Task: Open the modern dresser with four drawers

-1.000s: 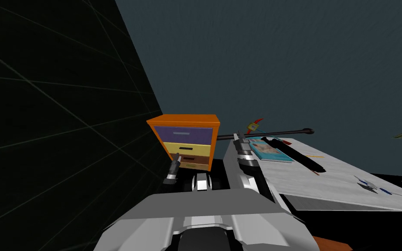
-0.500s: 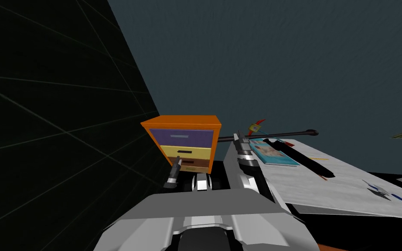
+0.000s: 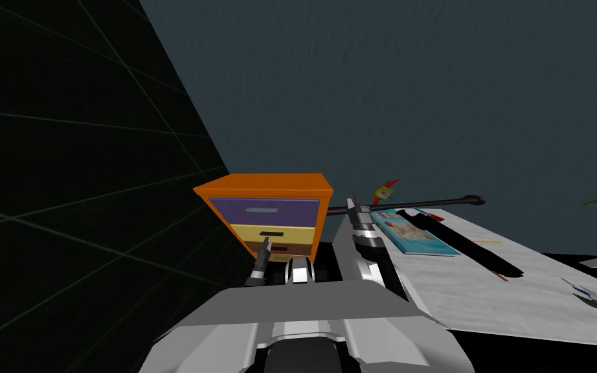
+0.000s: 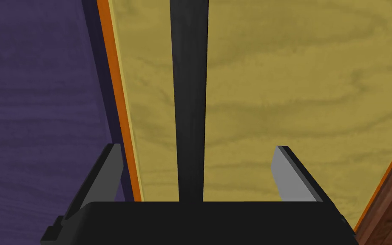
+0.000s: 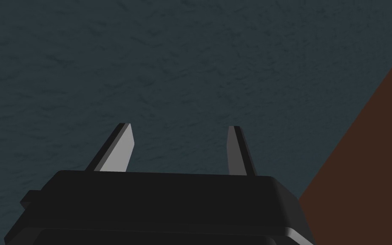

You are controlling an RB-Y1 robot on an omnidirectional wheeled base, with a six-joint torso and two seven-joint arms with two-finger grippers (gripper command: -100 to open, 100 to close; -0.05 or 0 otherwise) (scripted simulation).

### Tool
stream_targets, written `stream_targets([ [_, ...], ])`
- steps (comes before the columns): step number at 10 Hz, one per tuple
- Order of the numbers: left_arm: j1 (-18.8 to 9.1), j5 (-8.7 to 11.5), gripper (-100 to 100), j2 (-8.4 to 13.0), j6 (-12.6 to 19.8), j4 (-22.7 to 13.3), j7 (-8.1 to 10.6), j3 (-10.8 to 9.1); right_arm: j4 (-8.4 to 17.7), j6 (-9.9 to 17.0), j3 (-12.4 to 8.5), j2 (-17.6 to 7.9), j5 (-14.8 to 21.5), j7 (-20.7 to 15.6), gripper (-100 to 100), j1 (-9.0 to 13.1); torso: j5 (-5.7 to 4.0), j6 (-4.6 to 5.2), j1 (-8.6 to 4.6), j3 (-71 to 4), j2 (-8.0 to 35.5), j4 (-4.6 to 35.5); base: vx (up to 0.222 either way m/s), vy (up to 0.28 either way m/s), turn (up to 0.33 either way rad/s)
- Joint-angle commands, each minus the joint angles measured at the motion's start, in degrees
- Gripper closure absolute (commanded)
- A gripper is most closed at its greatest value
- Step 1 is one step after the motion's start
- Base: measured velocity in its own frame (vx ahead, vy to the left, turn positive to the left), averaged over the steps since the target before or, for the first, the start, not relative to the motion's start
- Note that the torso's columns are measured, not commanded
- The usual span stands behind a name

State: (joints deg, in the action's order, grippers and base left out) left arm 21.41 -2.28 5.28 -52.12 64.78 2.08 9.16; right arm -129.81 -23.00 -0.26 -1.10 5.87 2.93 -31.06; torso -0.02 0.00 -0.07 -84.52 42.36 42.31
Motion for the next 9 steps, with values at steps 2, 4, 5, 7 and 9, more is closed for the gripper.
stream_targets([
  [2, 0.51, -0.02, -100, -1.98, -0.85, -1.72, -0.15, 0.39, 0.0, 0.0, 0.0, 0.0, 0.0, 0.0, 0, 0.0, 0.02, 0.0, 0.08, 0.0, 0.01, 0.0, 0.059, 0.009, -0.018],
  [4, 0.11, 0.05, -100, -2.05, 1.81, 0.54, -0.03, 0.27, 0.0, 0.0, 0.0, 0.0, 0.0, 0.0, 0, 0.01, 0.01, 0.01, 0.06, 0.02, 0.02, 0.01, 0.051, -0.001, -0.009],
  [5, 0.33, -0.01, -100, -2.15, 1.13, 0.17, -0.15, 0.37, 0.0, 0.0, 0.0, 0.0, 0.0, 0.0, 0, 0.01, 0.01, 0.0, 0.05, -0.07, -0.13, -0.03, 0.021, 0.001, -0.006],
  [7, 0.03, 0.04, 100, -2.1, 0.42, -1.08, -0.12, 0.29, 0.0, 0.0, 0.0, 0.0, 0.0, 0.0, 0, 0.02, 0.02, -0.01, 0.08, 0.06, 0.1, 0.02, -0.02, 0.004, 0.014],
  [9, 0.95, -0.14, 100, -1.76, 1.04, 1.02, 0.22, 0.65, 0.0, 0.0, 0.0, 0.0, 0.0, 0.0, 0, 0.03, 0.21, -0.02, 0.32, -0.05, -0.16, -0.3, -0.141, 0.022, 0.013],
])
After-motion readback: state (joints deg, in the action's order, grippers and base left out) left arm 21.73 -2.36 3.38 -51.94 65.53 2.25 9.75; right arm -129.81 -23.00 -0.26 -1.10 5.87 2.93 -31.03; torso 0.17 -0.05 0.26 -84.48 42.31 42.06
